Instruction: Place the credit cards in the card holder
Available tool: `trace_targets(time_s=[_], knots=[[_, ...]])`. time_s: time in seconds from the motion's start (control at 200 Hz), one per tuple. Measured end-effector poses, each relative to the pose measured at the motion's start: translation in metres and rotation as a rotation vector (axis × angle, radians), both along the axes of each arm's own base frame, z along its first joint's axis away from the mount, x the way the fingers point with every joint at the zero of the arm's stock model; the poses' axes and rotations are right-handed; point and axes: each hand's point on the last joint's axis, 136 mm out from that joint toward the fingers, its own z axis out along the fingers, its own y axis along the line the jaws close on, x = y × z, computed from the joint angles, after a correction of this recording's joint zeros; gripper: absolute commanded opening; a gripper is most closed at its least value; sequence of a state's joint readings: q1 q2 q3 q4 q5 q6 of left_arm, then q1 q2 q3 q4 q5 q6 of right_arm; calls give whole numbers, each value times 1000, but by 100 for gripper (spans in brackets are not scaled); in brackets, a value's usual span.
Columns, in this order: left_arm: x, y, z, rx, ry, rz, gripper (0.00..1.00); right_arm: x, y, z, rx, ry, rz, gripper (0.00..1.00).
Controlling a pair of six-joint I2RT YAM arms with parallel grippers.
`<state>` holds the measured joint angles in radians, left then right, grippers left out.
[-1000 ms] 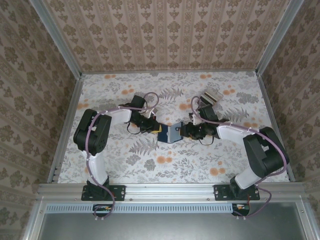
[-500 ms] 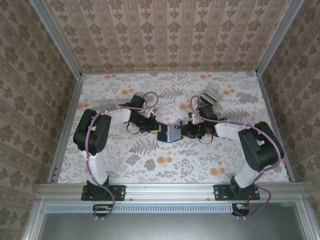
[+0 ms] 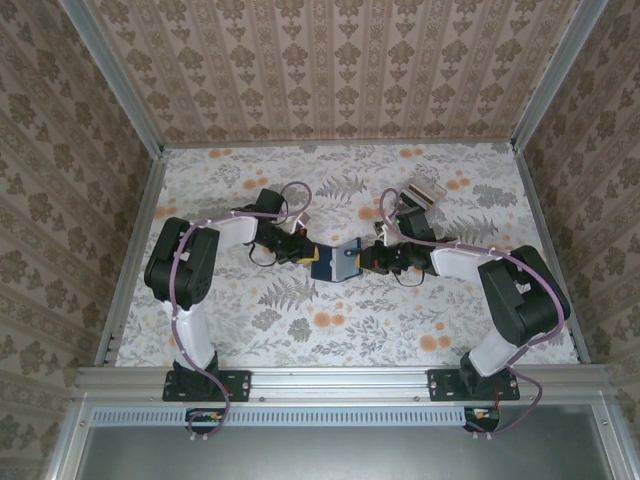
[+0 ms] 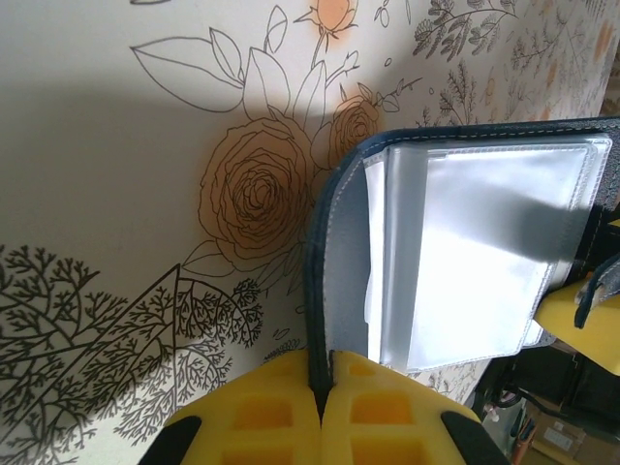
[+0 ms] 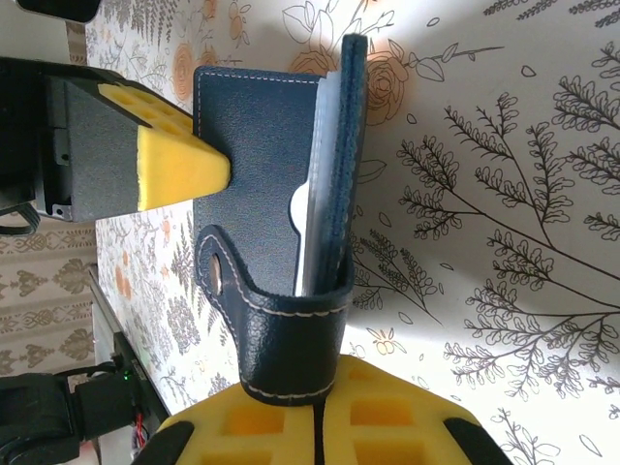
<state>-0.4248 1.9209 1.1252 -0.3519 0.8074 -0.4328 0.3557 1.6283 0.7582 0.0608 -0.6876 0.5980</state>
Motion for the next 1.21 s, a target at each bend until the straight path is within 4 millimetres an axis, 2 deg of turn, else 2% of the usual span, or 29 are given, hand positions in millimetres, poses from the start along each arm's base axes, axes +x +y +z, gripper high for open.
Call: trace_targets(time_s=[0.245,0.345,0.49,0.655,0.855,1.045,1.205], knots=[[-3,-2,-5,4,14,-7,0,-2,-1,-13,-16,36,-1,5],[-2,-2,-5,5,12,-6,0,-2,-2,-17,-28,49,-6,1],[-1,-2,-5,6,8,-5,0,0,-5,-27,-62,77,-21,3],[0,-1,-6,9,2,-3,0,0,-8,-41,-106,108,-37,11],[-1,-4,-5,7,-5,-10,0,-3,-4,-42,-116,109,-29,23],[-9,-21,-8,-2,-14,-52,0,-6,2,-42,-114,107,-10,27],[-10,-24,-8,-3,-16,-59,0,-6,3,-41,-110,105,-7,32]])
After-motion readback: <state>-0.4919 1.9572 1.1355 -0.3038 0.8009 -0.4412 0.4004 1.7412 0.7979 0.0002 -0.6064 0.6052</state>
